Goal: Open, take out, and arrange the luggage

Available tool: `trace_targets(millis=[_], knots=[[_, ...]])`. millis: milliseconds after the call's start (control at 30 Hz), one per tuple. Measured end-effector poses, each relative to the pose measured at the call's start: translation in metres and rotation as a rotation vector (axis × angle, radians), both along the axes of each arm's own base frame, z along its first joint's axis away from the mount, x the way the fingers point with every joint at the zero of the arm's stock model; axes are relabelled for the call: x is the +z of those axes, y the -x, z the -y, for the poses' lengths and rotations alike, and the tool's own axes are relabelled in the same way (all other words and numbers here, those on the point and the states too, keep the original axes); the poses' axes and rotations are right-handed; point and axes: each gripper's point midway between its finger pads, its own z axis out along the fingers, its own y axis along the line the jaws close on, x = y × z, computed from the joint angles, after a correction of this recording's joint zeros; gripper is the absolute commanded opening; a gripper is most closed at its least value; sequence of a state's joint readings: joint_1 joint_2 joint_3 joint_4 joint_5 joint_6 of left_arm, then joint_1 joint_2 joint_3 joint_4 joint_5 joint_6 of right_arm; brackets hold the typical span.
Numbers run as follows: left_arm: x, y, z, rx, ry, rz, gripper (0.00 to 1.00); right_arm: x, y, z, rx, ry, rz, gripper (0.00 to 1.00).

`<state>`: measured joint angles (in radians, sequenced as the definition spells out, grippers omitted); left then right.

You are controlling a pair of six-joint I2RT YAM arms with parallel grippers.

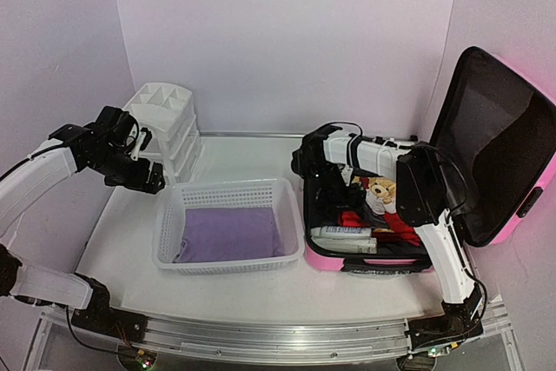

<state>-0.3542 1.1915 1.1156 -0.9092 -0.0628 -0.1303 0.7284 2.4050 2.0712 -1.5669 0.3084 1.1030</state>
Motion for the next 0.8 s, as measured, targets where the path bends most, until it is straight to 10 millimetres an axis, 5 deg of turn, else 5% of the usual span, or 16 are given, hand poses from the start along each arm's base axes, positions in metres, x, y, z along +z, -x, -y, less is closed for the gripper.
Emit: trace_targets(millis=[367, 800], knots=[[0.0, 0.0, 0.0, 0.001, 0.001, -0.001, 0.99, 0.035, -0.006, 0.005, -0.011, -0.015, 0.105, 0.74], [-0.006, 0.005, -0.002, 0.001, -0.006, -0.019, 0.99, 0.028, 0.004, 0.002, 0.013, -0.037, 0.036, 0.83]])
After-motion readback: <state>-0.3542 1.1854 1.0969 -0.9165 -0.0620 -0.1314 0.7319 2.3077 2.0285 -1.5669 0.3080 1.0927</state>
